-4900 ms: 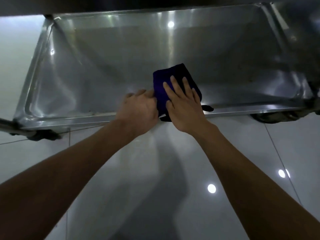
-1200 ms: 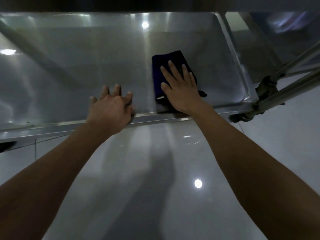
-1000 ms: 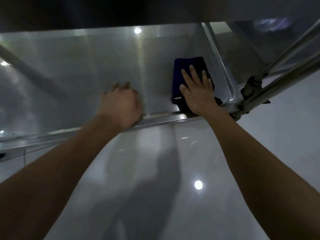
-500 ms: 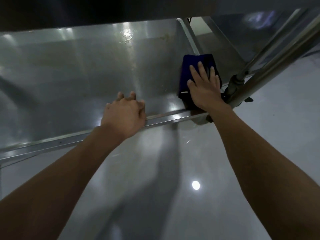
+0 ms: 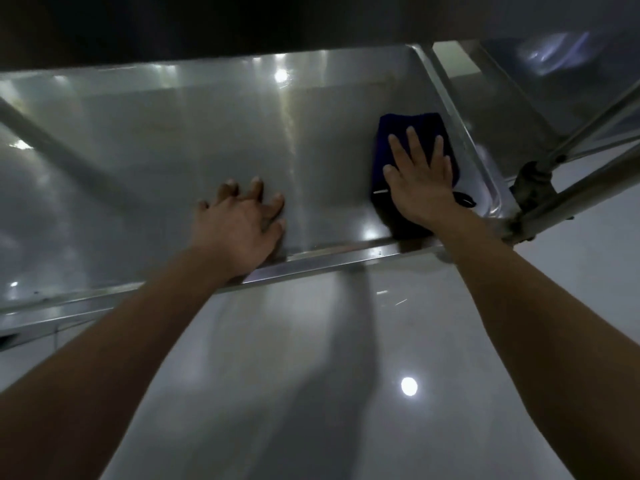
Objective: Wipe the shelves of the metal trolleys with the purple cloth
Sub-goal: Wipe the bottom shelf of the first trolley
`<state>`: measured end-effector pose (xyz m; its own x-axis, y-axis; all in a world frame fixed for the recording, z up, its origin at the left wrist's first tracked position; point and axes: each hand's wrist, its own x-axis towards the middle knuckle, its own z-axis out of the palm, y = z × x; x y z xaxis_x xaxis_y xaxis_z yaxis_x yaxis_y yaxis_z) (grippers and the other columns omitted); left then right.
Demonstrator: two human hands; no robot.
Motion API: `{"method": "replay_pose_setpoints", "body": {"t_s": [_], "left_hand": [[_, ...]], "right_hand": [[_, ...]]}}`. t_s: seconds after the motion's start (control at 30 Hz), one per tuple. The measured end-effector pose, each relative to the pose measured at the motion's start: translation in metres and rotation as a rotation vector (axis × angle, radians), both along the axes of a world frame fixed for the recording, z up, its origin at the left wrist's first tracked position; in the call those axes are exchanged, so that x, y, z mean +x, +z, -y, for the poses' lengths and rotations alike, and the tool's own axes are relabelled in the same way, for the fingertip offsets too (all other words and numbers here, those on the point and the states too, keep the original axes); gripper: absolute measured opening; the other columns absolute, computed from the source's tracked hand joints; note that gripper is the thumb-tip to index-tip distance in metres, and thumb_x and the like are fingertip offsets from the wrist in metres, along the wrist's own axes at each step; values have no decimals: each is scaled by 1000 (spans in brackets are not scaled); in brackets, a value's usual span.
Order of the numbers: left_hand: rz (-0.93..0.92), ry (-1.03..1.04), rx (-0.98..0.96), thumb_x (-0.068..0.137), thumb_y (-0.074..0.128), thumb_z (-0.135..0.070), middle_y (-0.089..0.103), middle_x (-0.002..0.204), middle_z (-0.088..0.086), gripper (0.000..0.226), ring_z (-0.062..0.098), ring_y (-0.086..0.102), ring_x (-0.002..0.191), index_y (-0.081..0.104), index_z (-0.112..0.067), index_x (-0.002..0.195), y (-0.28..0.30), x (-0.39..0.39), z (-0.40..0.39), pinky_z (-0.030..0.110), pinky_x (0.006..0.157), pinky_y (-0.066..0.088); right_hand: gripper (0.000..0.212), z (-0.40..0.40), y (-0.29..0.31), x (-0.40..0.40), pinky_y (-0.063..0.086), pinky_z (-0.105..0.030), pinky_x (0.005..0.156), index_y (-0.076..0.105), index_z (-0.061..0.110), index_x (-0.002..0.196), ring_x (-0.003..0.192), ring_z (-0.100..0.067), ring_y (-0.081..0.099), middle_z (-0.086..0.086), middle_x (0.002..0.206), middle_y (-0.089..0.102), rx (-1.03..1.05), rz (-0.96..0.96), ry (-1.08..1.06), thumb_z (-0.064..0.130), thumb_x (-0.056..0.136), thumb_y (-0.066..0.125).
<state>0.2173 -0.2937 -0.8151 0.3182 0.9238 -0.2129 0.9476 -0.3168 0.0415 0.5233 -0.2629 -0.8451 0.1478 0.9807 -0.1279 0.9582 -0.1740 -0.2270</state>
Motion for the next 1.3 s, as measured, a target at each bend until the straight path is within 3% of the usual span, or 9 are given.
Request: {"method": "replay_pose_setpoints", "body": {"t_s": [0.13,0.37,0.43,0.7,0.87,0.93,1.0,1.07,1.3], "left_hand": [[37,-28,-20,91,29,-65,36,158,-1,59,37,35,141,45,-40,143,1,-6,-4,57,109,38],[345,54,43,85,71,-52,57,141,12,59,35,53,129,68,-12,128,-2,-20,7,54,105,44],[338,40,60,85,70,-52,58,140,9,56,34,54,126,69,-13,126,0,-20,8,54,102,46],[231,76,-26,93,57,-58,25,165,2,74,26,19,153,44,-14,150,-4,-15,6,56,119,24],[43,34,43,91,61,-48,22,166,1,58,29,16,153,49,-26,143,20,23,22,61,119,18],[147,-109,66,93,55,-48,28,163,1,51,28,23,151,50,-31,141,29,70,40,58,116,28],[210,-117,-64,98,42,-54,39,154,2,45,28,30,144,58,-28,131,30,112,55,56,108,38],[85,-103,-152,100,36,-59,40,145,5,49,31,29,140,60,-24,124,25,129,61,59,105,39],[-27,-126,-77,99,52,-37,21,155,3,36,34,18,147,48,-27,133,5,124,62,61,106,37]], "right_hand": [[59,-23,1,-83,-8,-54,121,3,39,159,152,-37,-17,7,168,-10,-2,-55,138,48,104,22],[57,-42,12,-172,-15,-48,120,9,45,158,152,-29,-20,13,168,-9,-48,-135,425,52,105,26],[60,-40,14,-163,-15,-46,120,9,43,159,153,-27,-19,13,168,-9,-38,-156,452,57,104,28],[65,-36,5,-106,-9,-43,121,9,44,158,154,-25,-11,15,168,-7,22,-149,332,64,98,21],[66,-36,0,-12,-6,-45,122,5,45,158,154,-27,-9,13,168,-8,-3,-98,131,65,97,20],[65,-34,0,14,-4,-47,122,7,44,158,154,-28,-7,11,168,-6,6,-86,90,64,98,22],[65,-33,0,27,-1,-53,122,12,40,159,155,-29,-3,5,169,0,36,-84,100,63,99,24],[65,-30,0,40,1,-58,122,15,38,159,155,-30,0,2,169,3,47,-76,97,62,99,25],[61,-14,10,89,1,-54,124,9,34,160,155,-27,-5,2,169,-3,3,42,50,56,104,21]]}}
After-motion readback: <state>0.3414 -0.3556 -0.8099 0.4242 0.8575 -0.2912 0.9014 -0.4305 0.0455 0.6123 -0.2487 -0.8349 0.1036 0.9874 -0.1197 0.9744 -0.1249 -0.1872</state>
